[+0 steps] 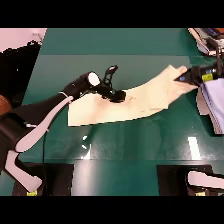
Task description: Fold the shirts.
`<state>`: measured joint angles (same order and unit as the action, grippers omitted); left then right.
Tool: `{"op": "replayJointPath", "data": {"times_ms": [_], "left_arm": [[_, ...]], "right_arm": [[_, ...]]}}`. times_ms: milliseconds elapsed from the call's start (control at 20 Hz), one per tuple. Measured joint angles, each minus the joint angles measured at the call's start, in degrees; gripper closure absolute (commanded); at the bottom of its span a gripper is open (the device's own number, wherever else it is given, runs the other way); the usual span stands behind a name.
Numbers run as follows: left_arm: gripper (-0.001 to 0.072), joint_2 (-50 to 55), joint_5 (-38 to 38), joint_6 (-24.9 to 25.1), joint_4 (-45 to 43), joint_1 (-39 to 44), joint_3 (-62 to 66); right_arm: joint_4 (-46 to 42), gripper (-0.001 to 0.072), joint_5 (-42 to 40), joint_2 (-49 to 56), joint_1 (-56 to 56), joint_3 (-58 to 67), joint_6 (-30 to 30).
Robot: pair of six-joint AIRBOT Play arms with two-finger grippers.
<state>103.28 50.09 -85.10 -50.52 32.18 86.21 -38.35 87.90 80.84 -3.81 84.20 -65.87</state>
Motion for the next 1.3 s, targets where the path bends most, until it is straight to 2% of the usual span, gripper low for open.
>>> {"op": "replayJointPath", "data": {"times_ms": [350, 550, 800, 950, 1000, 1050, 1100, 1150, 1300], "left_arm": [[0.0687, 3.3, -1.9, -0.4, 0.0, 0.5, 2.6], [0.0687, 1.8, 4.3, -0.5, -1.7, -3.2, 5.4], [0.0685, -6.9, 14.1, -0.6, -12.8, -11.8, 6.4], [0.0685, -13.6, 18.0, -0.5, -18.3, -18.1, 6.6], [0.0685, -15.8, 18.9, -0.5, -19.6, -20.2, 6.6], [0.0685, -17.9, 19.4, -0.5, -20.5, -22.1, 6.6], [0.0685, -19.6, 19.9, -0.5, -21.0, -23.5, 6.6], [0.0685, -21.1, 20.3, -0.4, -21.5, -25.0, 6.6], [0.0685, -24.0, 21.6, -0.3, -22.9, -27.7, 6.6]], "right_arm": [[5.7, 0.0702, -0.7, 2.1, 13.3, 10.5, -4.1], [6.4, 0.0702, -0.8, 5.4, 18.9, 15.1, -4.3], [6.7, 0.0701, -1.7, 10.1, 26.4, 18.2, -3.5], [6.7, 0.0696, -4.9, 14.1, 33.2, 18.7, -1.3], [6.8, 0.0659, -7.0, 15.7, 36.0, 18.8, -0.2], [6.8, 0.0468, -9.4, 17.6, 38.9, 18.9, 0.9], [6.8, 0.0336, -11.9, 19.4, 41.6, 19.1, 1.8], [6.8, 0.0247, -14.1, 21.4, 44.2, 19.8, 2.5], [4.6, 0.0242, -16.5, 27.0, 50.2, 24.5, 4.5]]}}
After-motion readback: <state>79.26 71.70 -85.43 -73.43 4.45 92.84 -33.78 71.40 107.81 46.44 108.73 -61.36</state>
